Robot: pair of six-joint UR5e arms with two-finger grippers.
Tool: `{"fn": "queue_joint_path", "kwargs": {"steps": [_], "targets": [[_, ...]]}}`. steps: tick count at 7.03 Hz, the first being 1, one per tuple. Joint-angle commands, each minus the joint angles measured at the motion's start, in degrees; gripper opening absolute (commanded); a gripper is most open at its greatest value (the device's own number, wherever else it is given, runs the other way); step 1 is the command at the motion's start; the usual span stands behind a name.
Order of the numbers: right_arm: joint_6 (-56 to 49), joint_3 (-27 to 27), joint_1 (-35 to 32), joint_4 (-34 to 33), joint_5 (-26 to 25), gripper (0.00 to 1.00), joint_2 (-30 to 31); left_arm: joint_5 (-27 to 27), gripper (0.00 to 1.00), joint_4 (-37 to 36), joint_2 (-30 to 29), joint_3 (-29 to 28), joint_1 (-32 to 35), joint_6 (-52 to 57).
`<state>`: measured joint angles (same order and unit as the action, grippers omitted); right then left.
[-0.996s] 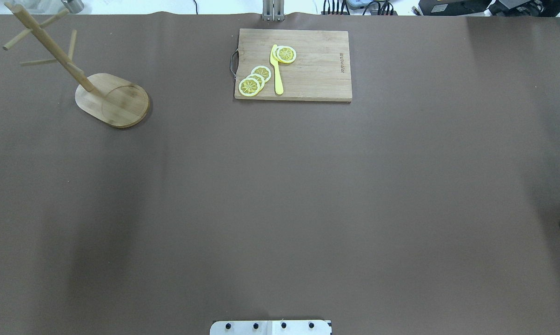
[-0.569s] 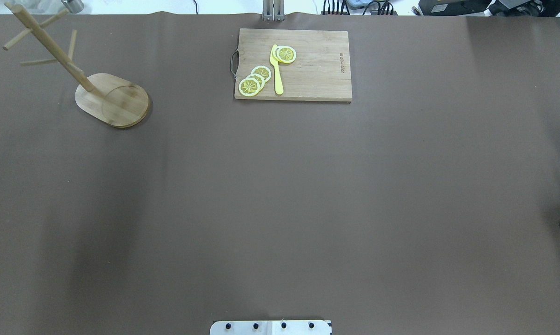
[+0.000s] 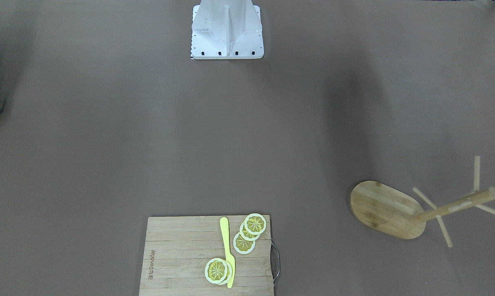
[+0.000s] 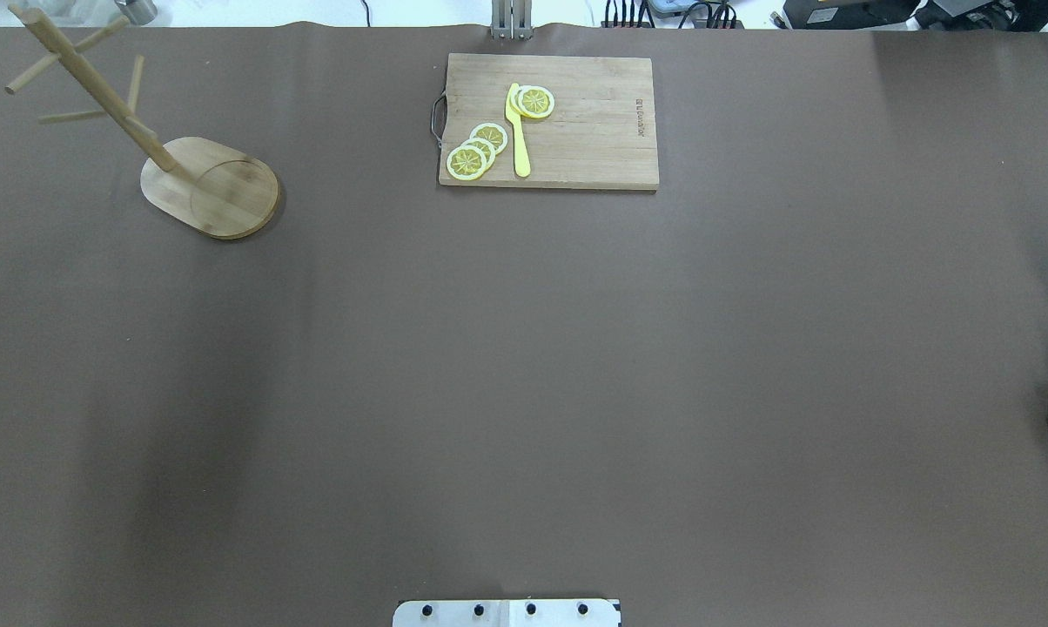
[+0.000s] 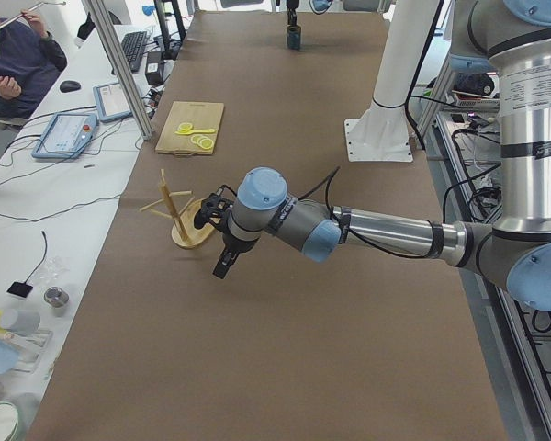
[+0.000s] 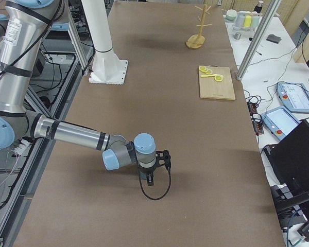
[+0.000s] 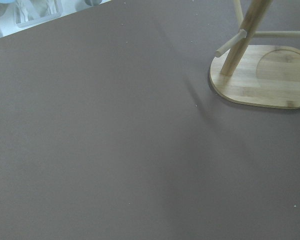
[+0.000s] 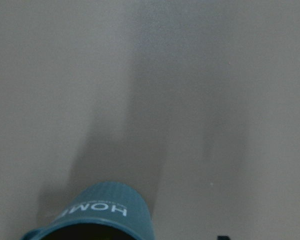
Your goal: Hang cup on storage rack
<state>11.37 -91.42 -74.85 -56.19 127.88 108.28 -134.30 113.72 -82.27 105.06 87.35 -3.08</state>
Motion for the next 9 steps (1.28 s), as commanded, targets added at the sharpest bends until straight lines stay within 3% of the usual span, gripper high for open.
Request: {"fn": "queue_joint_path", "kwargs": {"steps": [1, 5, 8, 9], "targets": [[-0.03, 0.01, 0.15, 0.29, 0.26, 0.00, 0.00, 0.00, 0.99, 0.01, 0.00, -0.03, 0.02, 0.00], [0.23, -2.09, -1.60, -0.06, 4.64, 0.00, -0.96, 0.00, 0.99, 0.01, 0.00, -0.47, -0.07, 0.00], [6.55, -2.63, -2.93, -1.90, 5.19, 0.00, -6.74, 0.00, 0.99, 0.01, 0.00, -0.64, -0.07, -0.09], [6.99, -3.93, -2.93, -8.96, 5.01, 0.00, -11.38, 0.00, 0.99, 0.01, 0.00, -0.73, -0.07, -0.09]]}}
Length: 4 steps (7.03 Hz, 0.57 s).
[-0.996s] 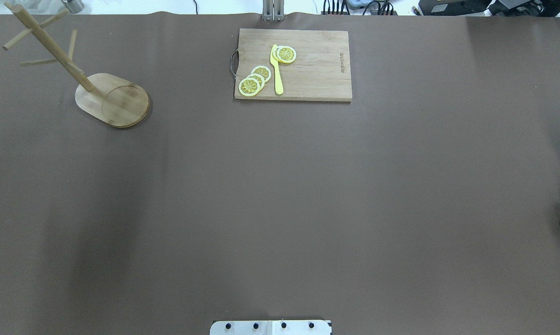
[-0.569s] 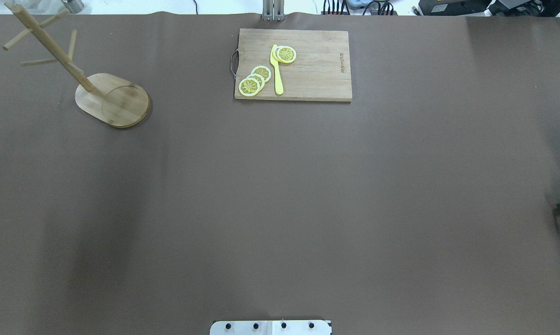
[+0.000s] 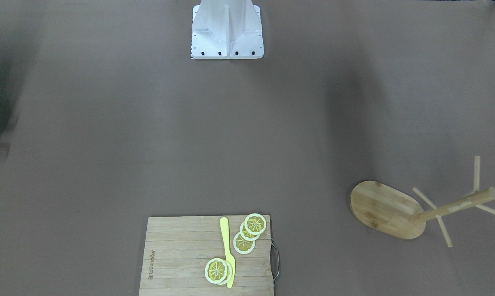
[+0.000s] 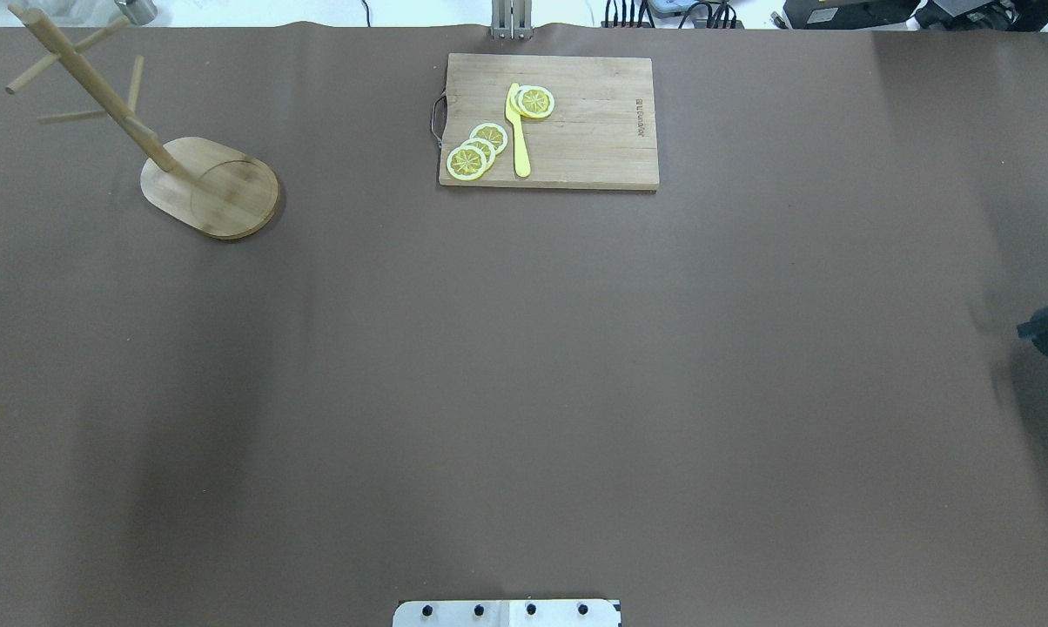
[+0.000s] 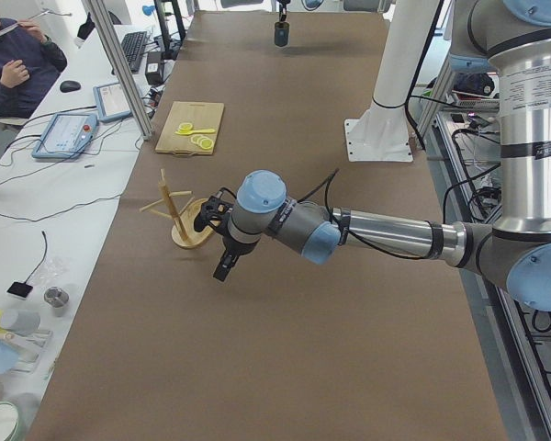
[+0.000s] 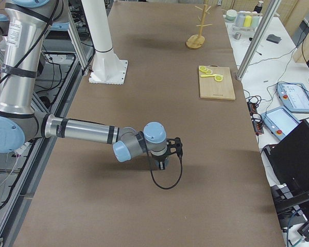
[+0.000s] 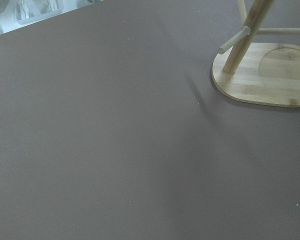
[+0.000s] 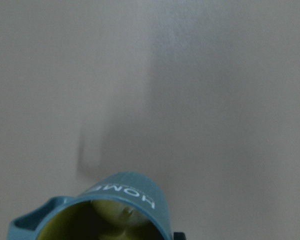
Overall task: Hang cup on storage rack
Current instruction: 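Carry the teal mug with the right gripper toward the table center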
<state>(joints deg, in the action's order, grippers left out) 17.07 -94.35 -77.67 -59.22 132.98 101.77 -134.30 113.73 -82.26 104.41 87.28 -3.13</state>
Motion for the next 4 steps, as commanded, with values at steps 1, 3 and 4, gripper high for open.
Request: {"fn": "queue_joint_path", "kwargs": {"steps": [1, 3, 4], "targets": [[1.82, -2.66, -0.12, -12.69, -0.09, 0.00, -8.91, 0.00, 0.99, 0.00, 0.00, -0.17, 0.00, -0.29], [10.73, -6.35, 2.50, -19.16, -0.35, 0.00, -14.55, 0.00, 0.99, 1.48, 0.00, -0.08, 0.00, -2.75], [19.75, -8.20, 6.35, -19.18, -2.01, 0.00, -17.10, -0.09, 0.99, 1.58, 0.00, -0.35, 0.00, -2.84]]}}
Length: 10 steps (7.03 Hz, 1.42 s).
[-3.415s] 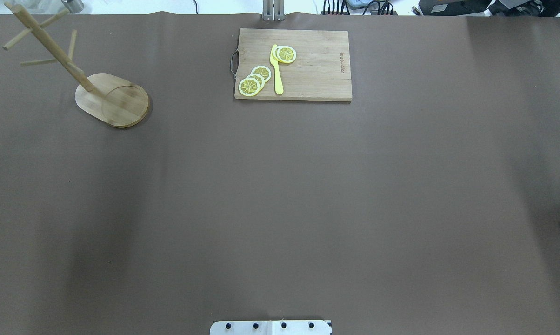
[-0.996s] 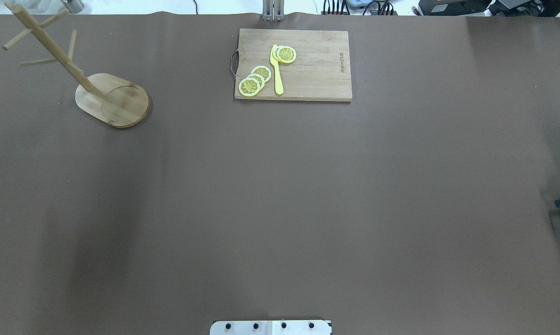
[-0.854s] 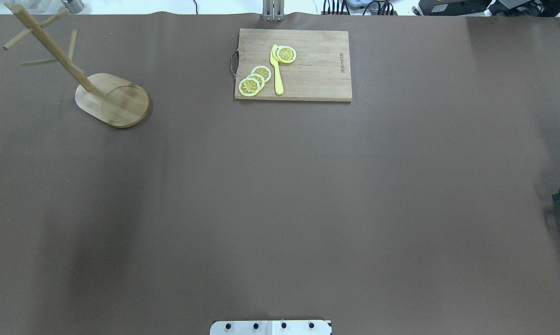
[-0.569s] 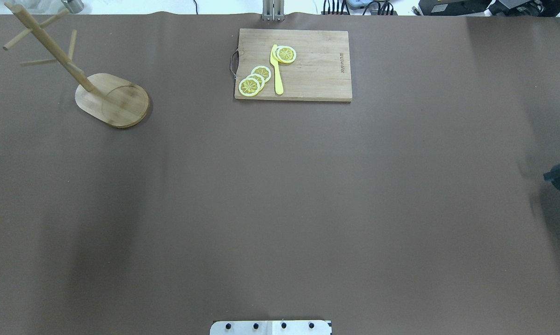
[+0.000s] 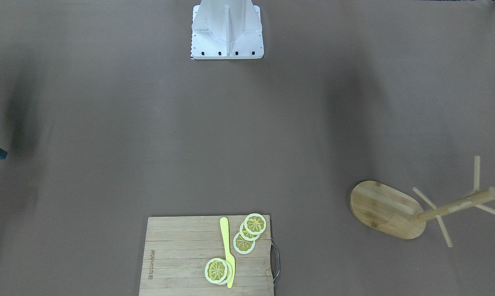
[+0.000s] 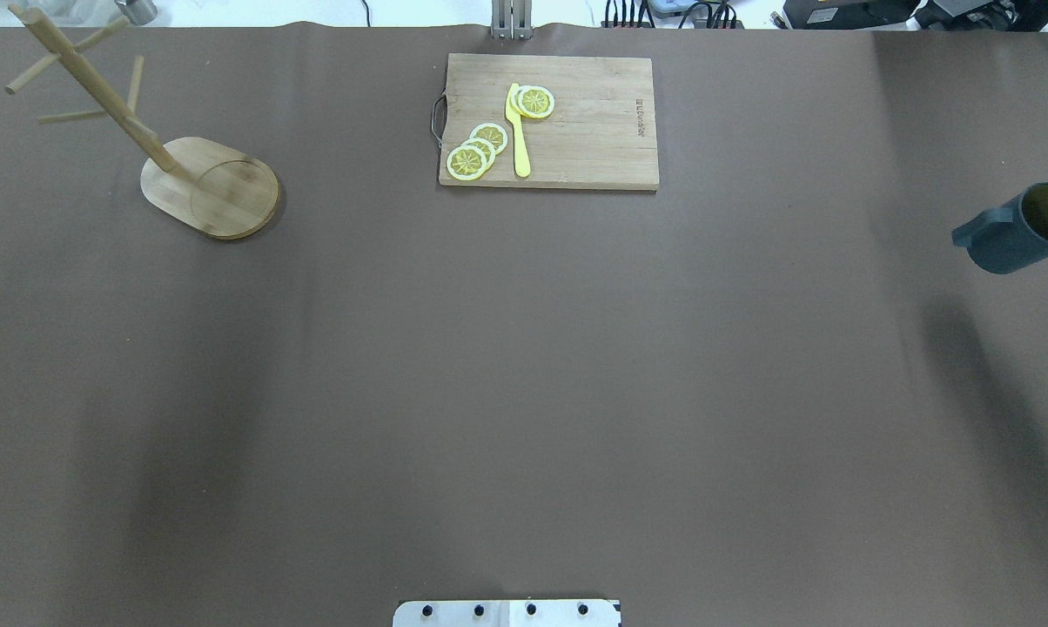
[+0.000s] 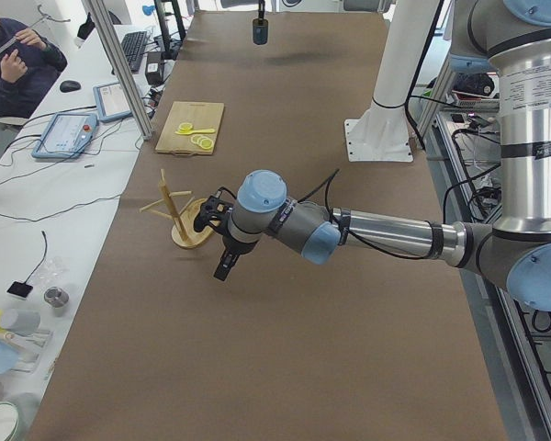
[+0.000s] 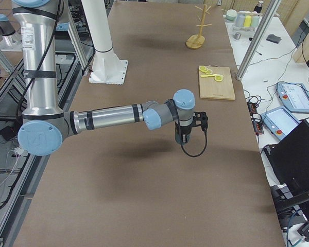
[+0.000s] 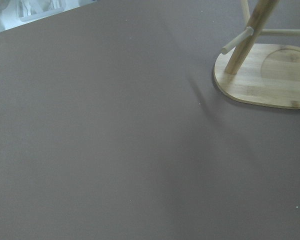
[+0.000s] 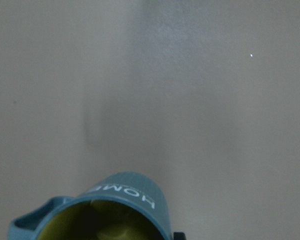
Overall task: Hang cup on storage rack
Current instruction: 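Carry the teal mug with the right gripper toward the table center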
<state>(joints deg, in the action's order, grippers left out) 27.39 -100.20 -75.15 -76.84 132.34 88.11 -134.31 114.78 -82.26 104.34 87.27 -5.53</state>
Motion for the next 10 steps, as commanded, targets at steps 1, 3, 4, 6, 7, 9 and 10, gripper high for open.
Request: {"fn": "queue_joint_path", "kwargs": {"steps": [1, 3, 4, 6, 7, 9, 10], "targets": [[19.01, -3.24, 8.57, -1.65, -3.38, 0.00, -7.03, -0.07, 0.99, 0.54, 0.00, -0.19, 0.00, -0.54], [36.35, -3.34, 19.55, -6.61, -10.40, 0.00, -17.65, -0.07, 0.99, 0.54, 0.00, -0.36, 0.00, -0.80], [41.03, -3.08, 23.61, -11.44, -12.26, 0.00, -22.84, -0.07, 0.99, 0.54, 0.00, -0.45, 0.00, -0.80], [53.76, -2.64, 31.61, -17.00, -18.15, 0.00, -30.42, -0.07, 0.99, 0.54, 0.08, -0.45, 0.00, -0.80], [60.95, -1.85, 35.12, -21.21, -20.17, 0.00, -34.45, 0.02, 0.99, 0.54, 0.09, -0.54, 0.00, -0.89], [75.62, 3.74, 41.54, -23.71, -24.74, 0.00, -42.89, -0.07, 0.99, 0.54, 0.09, -0.62, 0.09, -0.89], [79.79, 8.04, 43.32, -23.62, -25.81, 0.00, -46.67, -0.07, 0.99, 0.54, 0.69, -0.54, 0.00, -0.80]]}}
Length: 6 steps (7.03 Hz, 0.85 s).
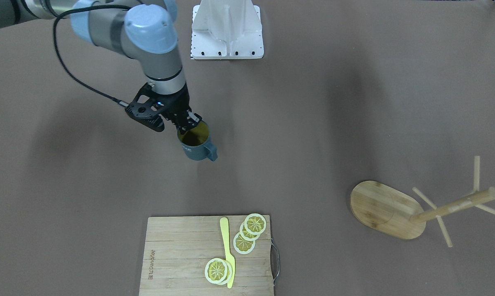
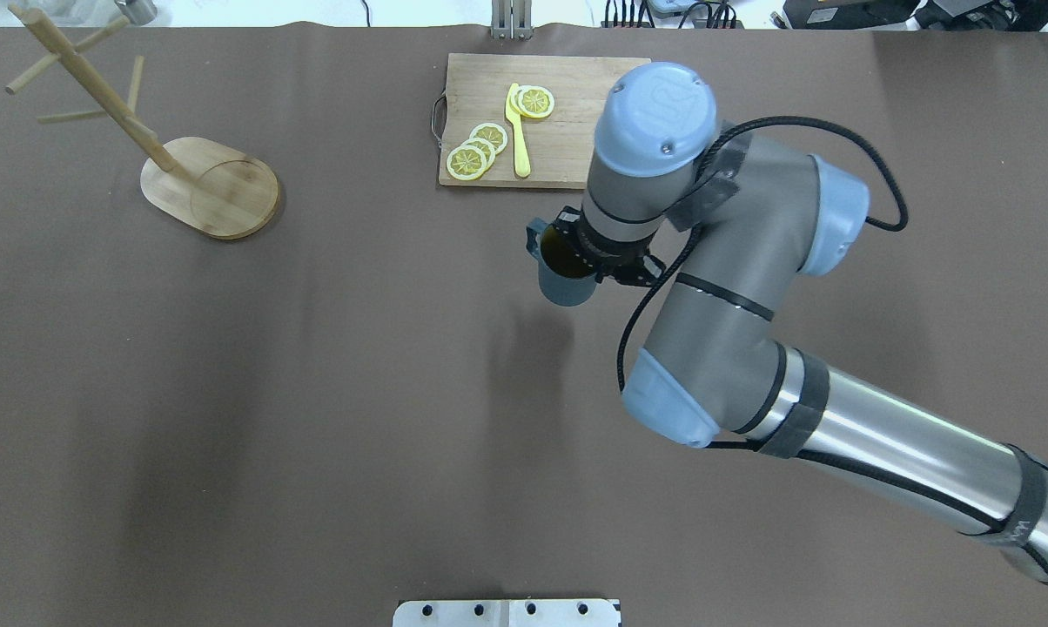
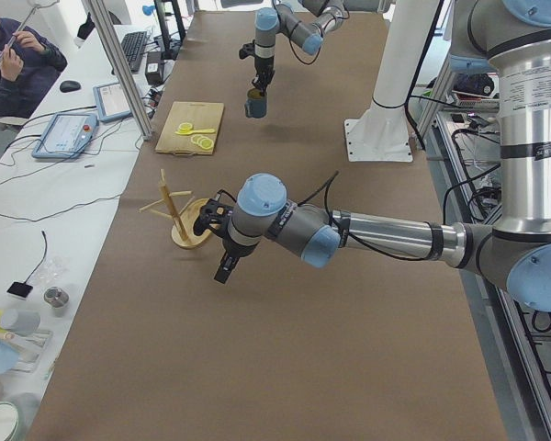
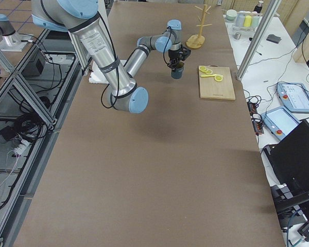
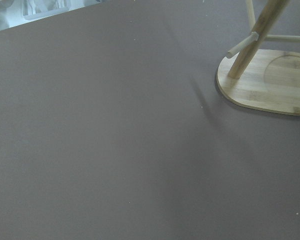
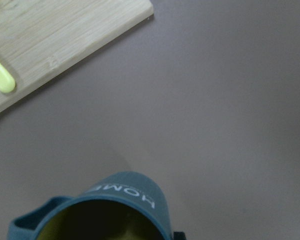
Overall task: Hang cup on storage rack
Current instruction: 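Carry the teal mug with the right gripper toward the table center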
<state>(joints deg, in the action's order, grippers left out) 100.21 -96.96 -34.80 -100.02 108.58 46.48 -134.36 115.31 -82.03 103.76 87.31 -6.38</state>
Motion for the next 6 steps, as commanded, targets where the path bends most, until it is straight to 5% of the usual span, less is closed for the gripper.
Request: {"fn": "queue_joint_path", "kwargs": {"steps": [1, 5, 6], "targets": [[7.71, 6.77, 4.29, -0.18, -2.14, 0.00, -6.38, -0.03, 0.99, 0.09, 0.55, 0.04, 0.05, 0.05], [7.37, 7.75, 6.76, 0.78, -2.40, 0.05, -6.22, -0.03, 0.99, 0.09, 0.64, -0.05, 0.05, 0.14], [7.45, 7.75, 7.37, 2.36, -5.01, 0.49, -5.96, -0.03, 0.99, 0.09, 0.64, -0.05, 0.05, 0.14]]}}
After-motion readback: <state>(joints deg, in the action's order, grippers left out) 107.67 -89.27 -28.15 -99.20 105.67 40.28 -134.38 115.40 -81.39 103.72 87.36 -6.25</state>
